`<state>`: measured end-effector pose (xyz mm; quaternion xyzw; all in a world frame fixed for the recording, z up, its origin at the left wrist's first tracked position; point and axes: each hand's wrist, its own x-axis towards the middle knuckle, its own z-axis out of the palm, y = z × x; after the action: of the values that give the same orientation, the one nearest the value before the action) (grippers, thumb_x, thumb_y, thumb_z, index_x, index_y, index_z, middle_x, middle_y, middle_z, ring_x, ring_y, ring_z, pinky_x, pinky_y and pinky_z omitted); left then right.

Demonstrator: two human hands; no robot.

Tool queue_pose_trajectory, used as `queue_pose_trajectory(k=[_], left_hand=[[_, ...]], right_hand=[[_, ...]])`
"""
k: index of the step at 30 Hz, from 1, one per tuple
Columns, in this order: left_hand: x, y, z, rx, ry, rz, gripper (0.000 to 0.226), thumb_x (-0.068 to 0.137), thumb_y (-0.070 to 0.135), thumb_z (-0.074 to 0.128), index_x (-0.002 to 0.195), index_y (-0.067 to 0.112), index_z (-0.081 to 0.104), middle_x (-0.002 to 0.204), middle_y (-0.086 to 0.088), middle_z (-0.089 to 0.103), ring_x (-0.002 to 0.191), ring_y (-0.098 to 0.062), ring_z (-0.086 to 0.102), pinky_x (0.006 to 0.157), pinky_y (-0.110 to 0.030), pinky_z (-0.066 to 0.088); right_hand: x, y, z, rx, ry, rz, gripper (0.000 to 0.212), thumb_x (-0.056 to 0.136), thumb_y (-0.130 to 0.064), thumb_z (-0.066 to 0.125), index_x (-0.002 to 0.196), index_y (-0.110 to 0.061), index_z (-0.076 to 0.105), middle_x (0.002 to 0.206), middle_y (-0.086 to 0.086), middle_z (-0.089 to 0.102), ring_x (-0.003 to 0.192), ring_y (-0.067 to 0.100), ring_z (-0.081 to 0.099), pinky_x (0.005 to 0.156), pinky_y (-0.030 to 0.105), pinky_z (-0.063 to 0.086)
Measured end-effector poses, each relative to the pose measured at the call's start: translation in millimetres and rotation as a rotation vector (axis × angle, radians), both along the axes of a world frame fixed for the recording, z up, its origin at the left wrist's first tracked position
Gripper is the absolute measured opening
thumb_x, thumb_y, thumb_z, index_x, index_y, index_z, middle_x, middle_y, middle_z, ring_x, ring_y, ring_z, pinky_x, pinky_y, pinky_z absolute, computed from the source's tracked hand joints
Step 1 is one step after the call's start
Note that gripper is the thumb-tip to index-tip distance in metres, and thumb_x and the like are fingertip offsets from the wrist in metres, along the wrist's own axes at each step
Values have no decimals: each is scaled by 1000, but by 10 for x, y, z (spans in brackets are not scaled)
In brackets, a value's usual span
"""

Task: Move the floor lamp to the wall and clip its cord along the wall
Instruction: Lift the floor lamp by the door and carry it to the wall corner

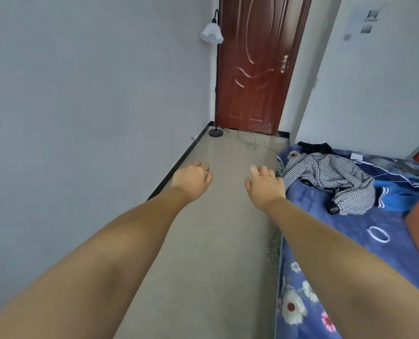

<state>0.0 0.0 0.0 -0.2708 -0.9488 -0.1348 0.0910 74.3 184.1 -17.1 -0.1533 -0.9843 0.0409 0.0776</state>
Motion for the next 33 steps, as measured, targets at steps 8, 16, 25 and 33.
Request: queue_pose_trajectory(k=[8,16,25,33], left_hand=[[-1147,1226,123,61,-2,35,33,95,28,36,112,10,58,111,-12,61,105,-29,56,82,-40,51],[-2372,1991,26,28,1,74,34,96,29,34,114,11,58,108,-11,61,102,-29,56,80,-39,48],[-4400,2933,-123,2,-7,41,36,96,30,32,116,11,56,117,-12,60,104,-29,57,85,-42,50],[-6218,3978,-147,21,-57,16,31,95,25,34,106,10,59,107,-11,62,96,-29,56,77,-39,49]], right_hand=[[-1096,1385,178,11,-44,8,47,98,-29,30,142,-14,28,138,15,44,127,34,40,100,49,37],[-2303,2166,-6,-34,-65,45,48,98,-29,30,143,-14,28,136,16,46,124,35,43,98,48,39],[-4317,3078,-38,-38,-40,72,45,98,-29,30,139,-13,35,139,14,44,126,32,42,100,47,38],[-5953,4085,-62,-64,-2,44,35,96,-28,32,124,-13,47,125,13,52,110,33,51,86,43,43]])
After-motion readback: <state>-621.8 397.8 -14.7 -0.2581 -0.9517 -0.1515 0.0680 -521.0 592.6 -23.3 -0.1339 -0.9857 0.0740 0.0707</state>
